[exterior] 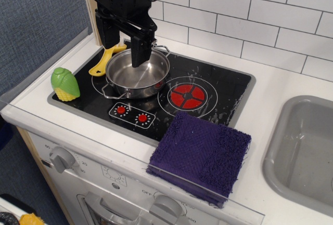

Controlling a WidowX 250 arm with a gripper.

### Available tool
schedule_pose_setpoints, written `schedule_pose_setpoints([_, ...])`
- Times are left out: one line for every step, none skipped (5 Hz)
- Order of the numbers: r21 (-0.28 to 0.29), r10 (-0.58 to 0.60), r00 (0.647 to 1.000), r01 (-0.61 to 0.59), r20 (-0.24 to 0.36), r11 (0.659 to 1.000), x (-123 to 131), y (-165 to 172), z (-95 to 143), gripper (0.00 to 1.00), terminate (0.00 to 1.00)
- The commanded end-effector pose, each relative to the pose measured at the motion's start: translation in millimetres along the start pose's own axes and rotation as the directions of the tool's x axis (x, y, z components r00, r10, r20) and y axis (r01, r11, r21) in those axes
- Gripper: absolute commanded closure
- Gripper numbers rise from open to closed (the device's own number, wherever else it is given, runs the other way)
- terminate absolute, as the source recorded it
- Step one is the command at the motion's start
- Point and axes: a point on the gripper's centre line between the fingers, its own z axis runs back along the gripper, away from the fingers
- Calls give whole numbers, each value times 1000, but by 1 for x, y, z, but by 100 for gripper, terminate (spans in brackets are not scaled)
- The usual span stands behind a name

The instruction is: Move the purple towel to the back right corner of the stove

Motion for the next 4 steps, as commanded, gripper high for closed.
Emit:
schedule_pose_setpoints([0, 0, 1000, 0, 0, 1000, 0, 0, 0, 0, 0])
schedule_pose_setpoints([25, -83, 996, 83, 13, 996, -7, -48, 13, 0, 0])
schedule_pose_setpoints([50, -171, 985, 170, 33, 984, -15, -95, 22, 0, 0])
schedule_pose_setpoints([-10, -174, 981, 175, 85, 984, -22, -133, 19, 0, 0])
